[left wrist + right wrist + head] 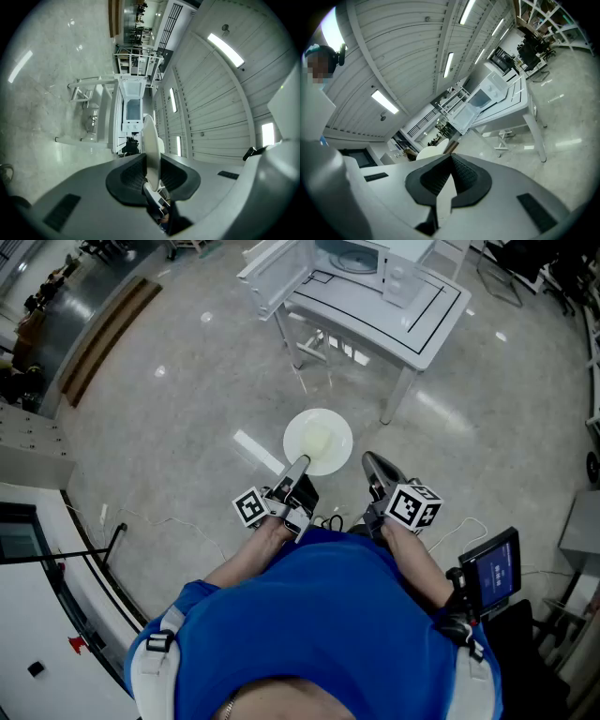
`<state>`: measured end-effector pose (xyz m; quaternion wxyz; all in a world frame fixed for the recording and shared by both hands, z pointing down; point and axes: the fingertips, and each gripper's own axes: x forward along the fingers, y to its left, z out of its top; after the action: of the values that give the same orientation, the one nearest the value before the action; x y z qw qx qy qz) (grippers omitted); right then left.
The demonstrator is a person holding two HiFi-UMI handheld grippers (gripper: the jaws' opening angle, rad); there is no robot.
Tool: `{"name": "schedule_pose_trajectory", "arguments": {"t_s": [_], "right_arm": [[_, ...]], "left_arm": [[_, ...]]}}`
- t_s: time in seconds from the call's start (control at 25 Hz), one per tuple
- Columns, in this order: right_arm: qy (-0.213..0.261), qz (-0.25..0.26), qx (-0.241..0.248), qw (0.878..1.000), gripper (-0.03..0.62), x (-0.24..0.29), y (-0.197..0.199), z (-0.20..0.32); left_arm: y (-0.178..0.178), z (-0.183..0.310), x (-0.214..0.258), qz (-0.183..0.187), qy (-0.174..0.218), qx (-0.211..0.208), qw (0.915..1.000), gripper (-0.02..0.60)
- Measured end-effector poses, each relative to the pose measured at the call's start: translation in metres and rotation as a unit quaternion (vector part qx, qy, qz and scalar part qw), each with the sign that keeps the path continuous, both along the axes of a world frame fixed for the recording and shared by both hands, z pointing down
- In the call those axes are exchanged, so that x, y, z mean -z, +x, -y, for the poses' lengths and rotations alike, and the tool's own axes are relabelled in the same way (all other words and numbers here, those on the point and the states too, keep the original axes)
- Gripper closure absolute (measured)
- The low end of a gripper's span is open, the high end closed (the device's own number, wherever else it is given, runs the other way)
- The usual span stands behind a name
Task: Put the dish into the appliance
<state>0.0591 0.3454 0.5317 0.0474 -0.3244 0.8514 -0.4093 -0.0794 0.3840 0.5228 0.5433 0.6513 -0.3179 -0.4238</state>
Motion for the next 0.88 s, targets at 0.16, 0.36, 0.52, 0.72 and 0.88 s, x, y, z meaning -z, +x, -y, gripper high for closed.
{"name": "schedule_pose_trajectory", "arguments": {"t_s": [0.16, 0.36, 0.52, 0.72, 0.88], "right_arm": [[0.001, -0.002, 0.004, 1.000, 0.592, 0.000, -0.001, -0.001], [0.002, -0.009, 0.007, 1.000, 0.592, -0.002, -0.002, -0.001], [0.035, -0.059, 0.013, 0.998, 0.592, -0.004, -0.002, -0.002], [0.089, -0.127, 0.026, 0.987, 0.592, 0.000, -0.009, -0.007], [0.107, -0.148, 0.031, 0.983, 0.592, 0.001, -0.015, -0.009]], "left_arm": [[0.000, 0.000, 0.000, 0.000, -0.001, 0.002, 1.0000, 0.508], [0.000, 0.002, -0.002, 0.004, -0.003, -0.002, 1.0000, 0.508], [-0.001, 0.004, -0.004, 0.009, -0.003, -0.001, 1.0000, 0.508], [-0.006, 0.005, -0.004, 0.012, -0.004, -0.001, 0.9999, 0.508], [-0.011, 0.005, -0.005, 0.012, -0.006, 0.000, 0.9999, 0.508]]}}
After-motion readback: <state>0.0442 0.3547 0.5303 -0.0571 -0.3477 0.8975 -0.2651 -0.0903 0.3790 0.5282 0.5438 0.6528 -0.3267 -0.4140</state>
